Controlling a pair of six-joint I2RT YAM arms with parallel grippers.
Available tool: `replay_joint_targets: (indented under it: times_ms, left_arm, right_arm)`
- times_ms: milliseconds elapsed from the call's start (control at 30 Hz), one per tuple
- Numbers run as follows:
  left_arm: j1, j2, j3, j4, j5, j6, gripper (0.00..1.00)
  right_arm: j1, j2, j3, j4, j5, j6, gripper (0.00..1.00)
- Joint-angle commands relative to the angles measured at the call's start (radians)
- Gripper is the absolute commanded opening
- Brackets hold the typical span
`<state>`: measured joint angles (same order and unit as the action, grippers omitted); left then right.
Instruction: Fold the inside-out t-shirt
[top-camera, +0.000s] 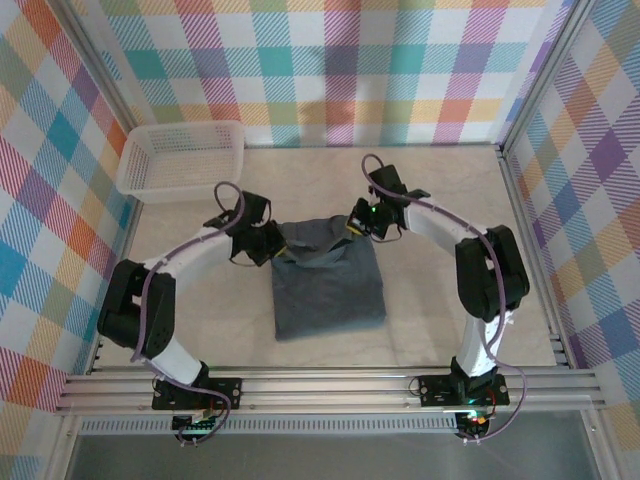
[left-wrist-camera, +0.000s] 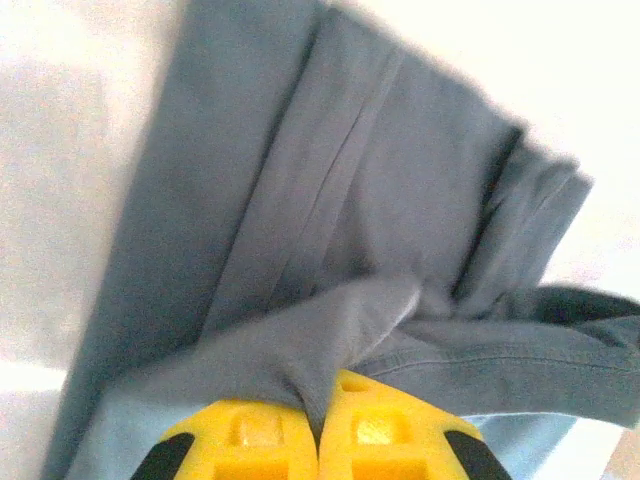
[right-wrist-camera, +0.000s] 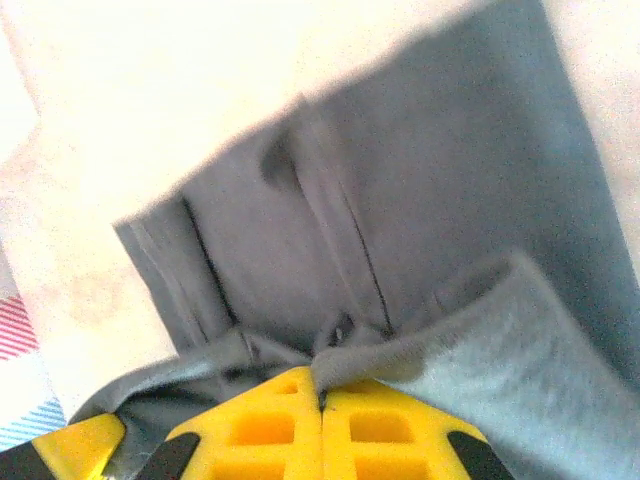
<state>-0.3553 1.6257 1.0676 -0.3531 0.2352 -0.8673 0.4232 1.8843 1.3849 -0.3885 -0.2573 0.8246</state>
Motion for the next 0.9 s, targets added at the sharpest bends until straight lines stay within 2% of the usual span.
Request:
replay_joint_targets:
  times_ms: [0,33,67,100,167,267,333,433,633,733,867]
  left_arm:
    - [0.056,0.113,0.064,0.032,0.038,0.015,0.18]
    - [0.069,0.15,0.079,0.052,0.043,0.006,0.29]
    - [0.081,0.182,0.092,0.066,0.047,0.004,0.38]
    - [0.096,0.215,0.105,0.105,0.039,0.002,0.46]
    - [0.13,0.272,0.128,0.152,0.04,-0.02,0.55]
    - [0.181,0.319,0.179,0.175,0.056,-0.018,0.65]
    - [0.201,0.298,0.187,0.164,0.054,0.014,0.69]
    - [0.206,0.203,0.146,0.129,0.027,0.103,0.75]
    - [0.162,0.098,0.045,0.048,-0.07,0.355,0.78]
    - [0.125,0.117,0.055,0.052,-0.075,0.526,0.73]
    - [0.11,0.192,0.111,0.041,-0.087,0.645,0.67]
  right_arm:
    - [-0.045,0.112,0.097,-0.005,-0.023,0.022,0.1]
    - [-0.055,0.157,0.132,-0.006,-0.032,0.02,0.29]
    - [-0.064,0.198,0.168,-0.011,-0.034,0.01,0.36]
    - [-0.071,0.231,0.199,-0.02,-0.028,-0.004,0.37]
    - [-0.093,0.294,0.28,-0.036,-0.024,-0.032,0.38]
    - [-0.113,0.345,0.41,-0.103,-0.042,-0.12,0.44]
    - [-0.121,0.337,0.471,-0.181,-0.015,-0.204,0.49]
    - [-0.127,0.249,0.385,-0.182,0.018,-0.305,0.56]
    - [-0.124,0.065,0.087,-0.031,-0.035,-0.434,0.6]
    - [-0.123,0.035,0.038,-0.008,-0.059,-0.456,0.6]
    - [-0.12,0.036,0.04,-0.025,-0.079,-0.464,0.6]
